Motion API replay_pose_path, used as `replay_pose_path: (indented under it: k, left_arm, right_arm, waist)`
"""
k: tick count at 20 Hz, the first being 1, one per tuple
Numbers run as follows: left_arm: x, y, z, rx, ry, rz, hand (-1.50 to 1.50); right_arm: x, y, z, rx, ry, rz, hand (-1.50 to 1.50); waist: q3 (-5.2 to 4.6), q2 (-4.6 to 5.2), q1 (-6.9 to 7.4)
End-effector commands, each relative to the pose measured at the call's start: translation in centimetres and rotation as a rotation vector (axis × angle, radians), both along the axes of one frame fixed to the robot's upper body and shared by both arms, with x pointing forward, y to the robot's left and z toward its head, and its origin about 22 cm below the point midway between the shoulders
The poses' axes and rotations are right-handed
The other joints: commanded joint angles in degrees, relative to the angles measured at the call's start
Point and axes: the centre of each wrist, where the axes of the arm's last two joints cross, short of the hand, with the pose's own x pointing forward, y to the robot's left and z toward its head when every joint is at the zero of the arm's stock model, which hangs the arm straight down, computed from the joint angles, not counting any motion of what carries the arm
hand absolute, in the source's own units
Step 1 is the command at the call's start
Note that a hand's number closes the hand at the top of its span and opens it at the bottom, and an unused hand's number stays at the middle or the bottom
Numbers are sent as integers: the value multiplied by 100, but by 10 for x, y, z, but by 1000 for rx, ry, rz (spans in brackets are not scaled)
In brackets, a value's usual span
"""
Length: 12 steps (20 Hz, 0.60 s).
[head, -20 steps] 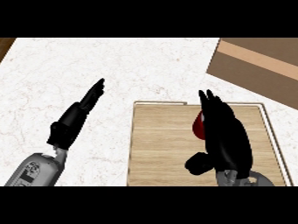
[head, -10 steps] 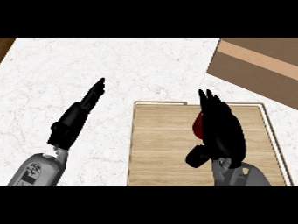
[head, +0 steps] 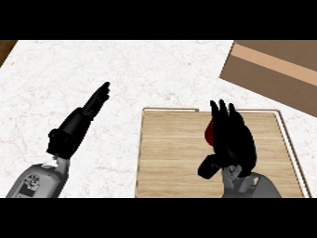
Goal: Pick the can from the tray and place it in the cardboard box
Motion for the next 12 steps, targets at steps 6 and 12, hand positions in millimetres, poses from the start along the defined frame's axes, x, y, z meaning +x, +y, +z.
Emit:
replay_pose_path:
  k: [6,12]
  left_arm:
    - [8,4,3,-2,2,12,0]
    - [-3,12,-15,-1,1,-3,0]
  right_arm:
    - [-5,-5,-31,-79,76,-56,-150]
    - [3,-9,-28,-115,90,-59,-150]
  waist:
    - [17,24,-24]
    - [16,25,-9]
